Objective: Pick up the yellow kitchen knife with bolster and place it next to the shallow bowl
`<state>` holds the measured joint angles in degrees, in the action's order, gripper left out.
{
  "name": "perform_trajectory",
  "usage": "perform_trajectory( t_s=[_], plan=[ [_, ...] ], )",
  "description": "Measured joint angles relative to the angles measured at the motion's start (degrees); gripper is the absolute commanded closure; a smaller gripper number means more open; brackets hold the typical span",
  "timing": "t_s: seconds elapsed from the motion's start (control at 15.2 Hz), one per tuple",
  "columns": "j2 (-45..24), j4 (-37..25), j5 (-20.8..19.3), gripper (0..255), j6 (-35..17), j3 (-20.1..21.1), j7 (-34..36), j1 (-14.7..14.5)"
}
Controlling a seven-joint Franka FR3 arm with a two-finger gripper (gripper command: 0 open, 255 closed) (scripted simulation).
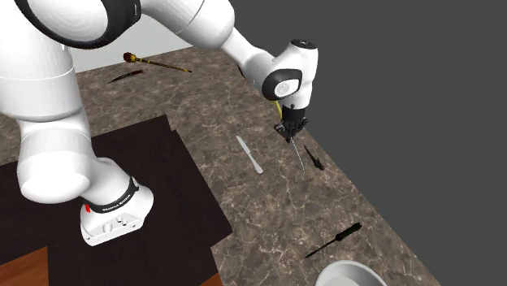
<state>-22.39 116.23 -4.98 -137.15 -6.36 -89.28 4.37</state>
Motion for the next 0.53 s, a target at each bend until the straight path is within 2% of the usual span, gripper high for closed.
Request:
perform_trajectory(
  t_s=[0.53],
  plan=[
    [7.2,11.7,-0.7,255,-5.3,-3.3,-8.6,6.0]
  ],
)
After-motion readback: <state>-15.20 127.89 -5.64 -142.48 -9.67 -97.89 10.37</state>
